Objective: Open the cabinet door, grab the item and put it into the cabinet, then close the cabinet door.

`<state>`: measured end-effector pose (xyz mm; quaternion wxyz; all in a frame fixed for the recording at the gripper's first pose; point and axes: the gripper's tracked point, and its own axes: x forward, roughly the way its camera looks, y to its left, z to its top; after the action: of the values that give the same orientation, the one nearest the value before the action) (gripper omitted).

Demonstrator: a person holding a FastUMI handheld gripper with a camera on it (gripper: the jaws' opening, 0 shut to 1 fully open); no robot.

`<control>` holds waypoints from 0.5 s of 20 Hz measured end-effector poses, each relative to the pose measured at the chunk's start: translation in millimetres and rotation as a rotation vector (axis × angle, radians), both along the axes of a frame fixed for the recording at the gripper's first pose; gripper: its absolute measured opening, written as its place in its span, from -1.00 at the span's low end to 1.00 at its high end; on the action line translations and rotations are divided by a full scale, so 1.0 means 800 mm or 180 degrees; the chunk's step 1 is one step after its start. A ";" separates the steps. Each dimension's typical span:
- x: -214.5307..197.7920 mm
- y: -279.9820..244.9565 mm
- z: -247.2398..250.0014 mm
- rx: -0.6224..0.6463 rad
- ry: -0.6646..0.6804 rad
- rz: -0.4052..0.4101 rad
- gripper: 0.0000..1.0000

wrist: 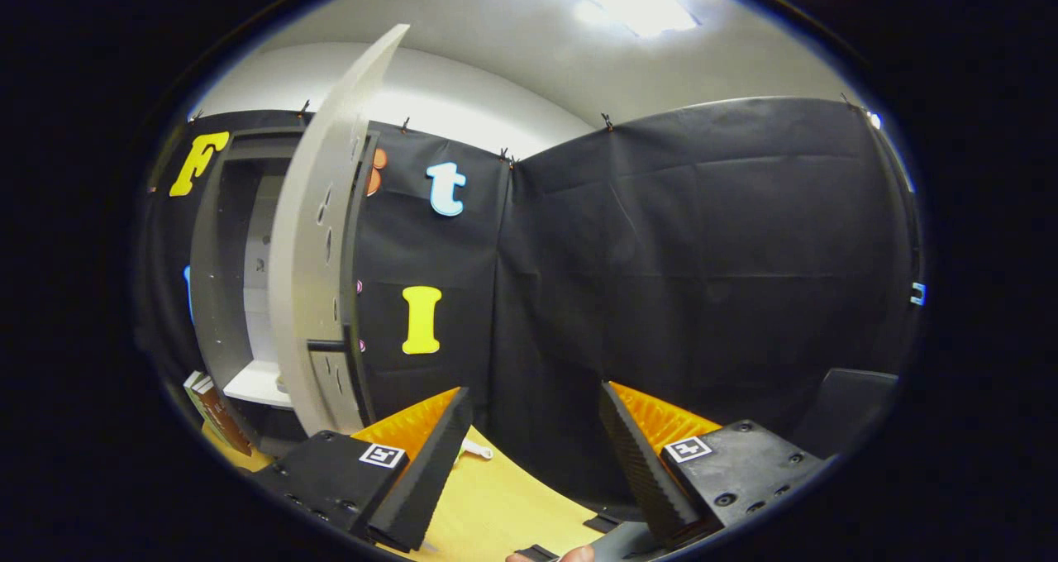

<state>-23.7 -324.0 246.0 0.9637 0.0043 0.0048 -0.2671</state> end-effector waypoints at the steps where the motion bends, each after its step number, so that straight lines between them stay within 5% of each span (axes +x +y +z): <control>1: 0.006 -0.006 -0.006 0.0074 0.0041 0.0032 0.96; 10: 0.051 0.033 -0.042 0.0155 0.0214 0.0539 0.97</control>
<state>17.1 -297.7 212.2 0.9817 0.0183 0.0441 -0.1844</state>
